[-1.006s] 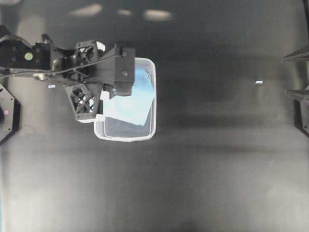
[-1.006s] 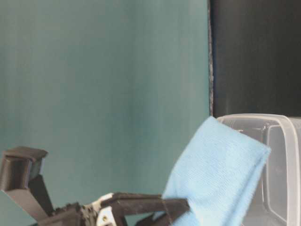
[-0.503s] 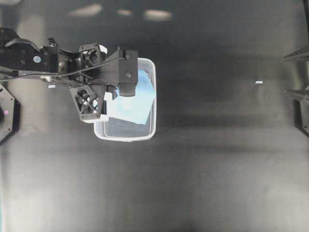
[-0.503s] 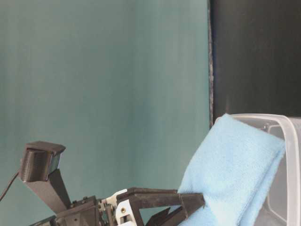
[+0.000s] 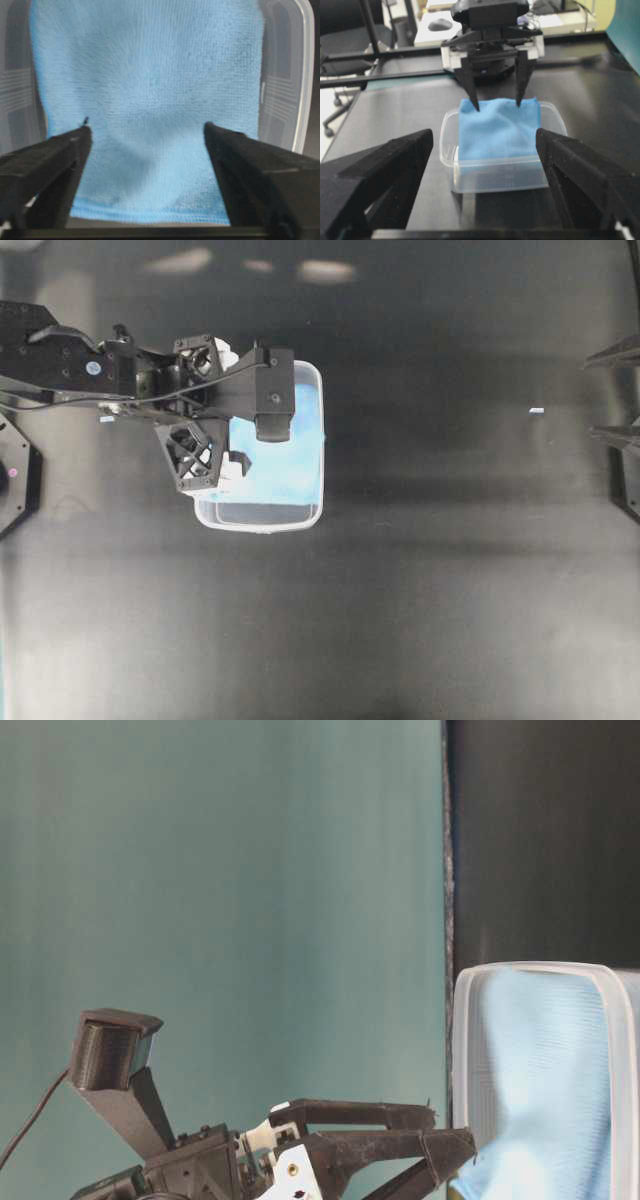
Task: Place the blue towel into the container with the left arm.
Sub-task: 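Lower the towel into the container and open the left gripper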
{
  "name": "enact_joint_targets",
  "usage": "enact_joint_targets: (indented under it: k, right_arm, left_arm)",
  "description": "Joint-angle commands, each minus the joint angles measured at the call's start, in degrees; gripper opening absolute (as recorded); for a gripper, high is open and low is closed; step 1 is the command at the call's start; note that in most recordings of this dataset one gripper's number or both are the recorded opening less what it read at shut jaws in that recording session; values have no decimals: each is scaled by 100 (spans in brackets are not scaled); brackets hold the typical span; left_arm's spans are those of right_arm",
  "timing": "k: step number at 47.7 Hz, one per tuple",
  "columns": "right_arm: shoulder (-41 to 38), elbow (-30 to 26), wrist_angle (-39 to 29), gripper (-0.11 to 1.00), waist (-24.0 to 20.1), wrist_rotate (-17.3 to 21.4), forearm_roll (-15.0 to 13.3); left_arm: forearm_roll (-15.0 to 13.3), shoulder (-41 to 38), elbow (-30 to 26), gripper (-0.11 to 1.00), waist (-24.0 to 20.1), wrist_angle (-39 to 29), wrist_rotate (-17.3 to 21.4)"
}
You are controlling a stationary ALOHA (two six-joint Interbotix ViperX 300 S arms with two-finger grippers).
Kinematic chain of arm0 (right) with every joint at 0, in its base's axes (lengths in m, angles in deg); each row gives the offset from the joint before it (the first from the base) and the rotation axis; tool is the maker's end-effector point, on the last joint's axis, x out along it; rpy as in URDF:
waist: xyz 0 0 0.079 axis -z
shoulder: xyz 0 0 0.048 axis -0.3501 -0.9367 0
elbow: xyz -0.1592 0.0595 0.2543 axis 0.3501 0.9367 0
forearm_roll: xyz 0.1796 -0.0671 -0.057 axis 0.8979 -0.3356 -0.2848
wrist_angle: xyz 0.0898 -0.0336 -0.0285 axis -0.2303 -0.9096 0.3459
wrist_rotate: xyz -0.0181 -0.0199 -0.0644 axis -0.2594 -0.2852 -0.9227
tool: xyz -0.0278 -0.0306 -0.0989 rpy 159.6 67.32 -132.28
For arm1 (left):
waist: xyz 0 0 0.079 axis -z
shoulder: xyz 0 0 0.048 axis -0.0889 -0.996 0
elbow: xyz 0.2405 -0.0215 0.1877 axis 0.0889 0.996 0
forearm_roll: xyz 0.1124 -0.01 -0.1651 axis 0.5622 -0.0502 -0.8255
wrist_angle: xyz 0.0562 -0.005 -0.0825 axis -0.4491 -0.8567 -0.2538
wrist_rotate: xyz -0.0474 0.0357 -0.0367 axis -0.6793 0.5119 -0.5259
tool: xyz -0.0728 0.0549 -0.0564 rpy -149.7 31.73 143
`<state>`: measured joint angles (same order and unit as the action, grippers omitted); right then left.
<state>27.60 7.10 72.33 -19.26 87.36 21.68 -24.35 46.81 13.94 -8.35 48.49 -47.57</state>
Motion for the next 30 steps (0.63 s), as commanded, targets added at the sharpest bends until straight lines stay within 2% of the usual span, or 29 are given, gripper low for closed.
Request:
enact_joint_targets:
  k: [1, 11, 17, 23, 30]
  right_arm:
    - [-35, -35, 53, 80, 18, 0, 18]
    - [-35, -53, 53, 80, 18, 0, 18]
    - [-35, -35, 53, 80, 18, 0, 18]
    - [-35, -53, 62, 80, 18, 0, 18]
    - [-35, -35, 53, 80, 18, 0, 18]
  left_arm:
    - [18, 97, -193, 91, -26, 9, -62]
    - [18, 861, -501, 90, 18, 97, -141]
    - [18, 1512, -492, 90, 44, 466, -167]
    - [18, 2109, -211, 90, 62, 1099, -158]
    - [18, 2786, 448, 90, 44, 1811, -158]
